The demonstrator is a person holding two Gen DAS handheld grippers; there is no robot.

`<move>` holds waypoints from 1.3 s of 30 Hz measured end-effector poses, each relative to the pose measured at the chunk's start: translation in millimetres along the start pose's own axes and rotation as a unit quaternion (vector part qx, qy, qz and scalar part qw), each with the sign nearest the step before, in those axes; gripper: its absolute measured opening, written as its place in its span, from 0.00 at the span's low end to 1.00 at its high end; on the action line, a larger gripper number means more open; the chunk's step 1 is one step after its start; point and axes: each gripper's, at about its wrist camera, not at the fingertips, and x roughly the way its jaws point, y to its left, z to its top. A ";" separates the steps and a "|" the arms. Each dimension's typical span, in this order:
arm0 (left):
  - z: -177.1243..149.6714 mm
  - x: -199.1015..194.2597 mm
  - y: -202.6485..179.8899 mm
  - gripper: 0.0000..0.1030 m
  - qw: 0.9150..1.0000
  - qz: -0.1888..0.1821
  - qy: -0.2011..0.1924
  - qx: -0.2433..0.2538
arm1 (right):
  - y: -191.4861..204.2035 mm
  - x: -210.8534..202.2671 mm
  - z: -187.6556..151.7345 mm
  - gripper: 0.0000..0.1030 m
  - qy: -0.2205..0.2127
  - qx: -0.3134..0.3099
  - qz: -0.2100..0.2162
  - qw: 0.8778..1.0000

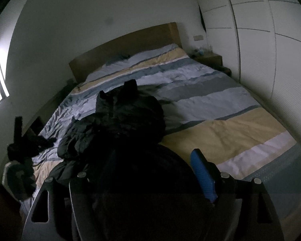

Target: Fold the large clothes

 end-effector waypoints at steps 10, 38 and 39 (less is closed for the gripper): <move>97.2 -89.2 -29.0 0.28 0.995 0.045 -0.068 0.059 | 49.3 23.8 34.9 0.75 0.006 -0.042 0.038 0.998; 80.6 215.7 102.7 0.47 0.994 0.064 -0.003 0.088 | 198.8 341.6 3.1 0.74 0.124 -0.181 0.167 0.961; 78.5 219.1 105.4 0.47 0.994 0.066 0.004 0.084 | 197.9 342.9 2.2 0.74 0.133 -0.183 0.167 0.960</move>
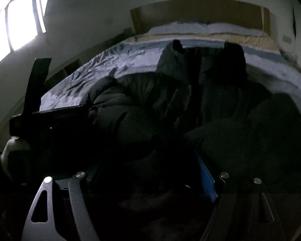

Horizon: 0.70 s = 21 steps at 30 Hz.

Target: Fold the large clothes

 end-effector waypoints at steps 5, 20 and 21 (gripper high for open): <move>-6.1 -2.5 -1.5 0.47 0.999 0.022 0.034 0.011 | 8.1 -5.9 -3.5 0.74 0.049 -0.030 -0.015 0.998; -5.7 -72.8 -25.9 0.47 0.992 0.058 0.107 -0.013 | -3.3 -69.4 9.3 0.74 0.139 -0.005 -0.065 0.988; -5.7 -74.7 -28.2 0.47 0.993 0.056 0.107 -0.014 | -3.1 -71.3 13.0 0.74 0.137 -0.003 -0.066 0.988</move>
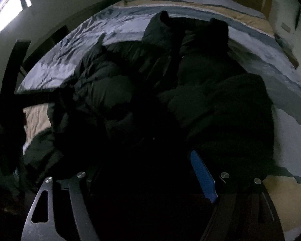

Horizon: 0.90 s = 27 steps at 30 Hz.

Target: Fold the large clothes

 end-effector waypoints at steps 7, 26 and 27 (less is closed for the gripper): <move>13.6 3.6 -2.0 0.47 1.000 -0.028 0.002 0.008 | 18.2 -2.8 33.6 0.74 0.010 0.006 -0.039 0.999; 15.4 52.0 -21.3 0.53 0.997 0.060 0.032 0.024 | 12.4 53.6 16.6 0.76 0.046 -0.060 -0.017 0.997; 16.1 52.2 -21.3 0.54 0.997 0.061 0.034 0.025 | 11.0 51.6 16.3 0.76 0.048 -0.059 -0.013 0.997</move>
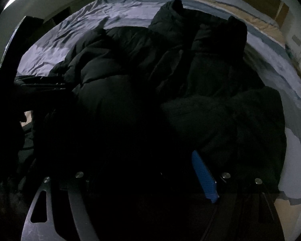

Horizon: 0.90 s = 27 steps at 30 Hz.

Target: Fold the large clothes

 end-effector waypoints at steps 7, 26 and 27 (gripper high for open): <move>-1.3 1.2 -0.1 0.58 1.000 0.010 0.010 0.011 | -2.3 -3.4 -0.4 0.76 0.014 -0.004 0.010 1.000; 31.5 -29.9 1.1 0.58 0.999 0.029 0.012 0.031 | -57.9 -35.3 35.2 0.76 -0.025 0.040 -0.015 0.999; 36.2 -31.8 0.3 0.58 0.999 0.031 0.008 0.033 | -67.2 -37.7 39.3 0.76 -0.031 0.046 -0.021 0.998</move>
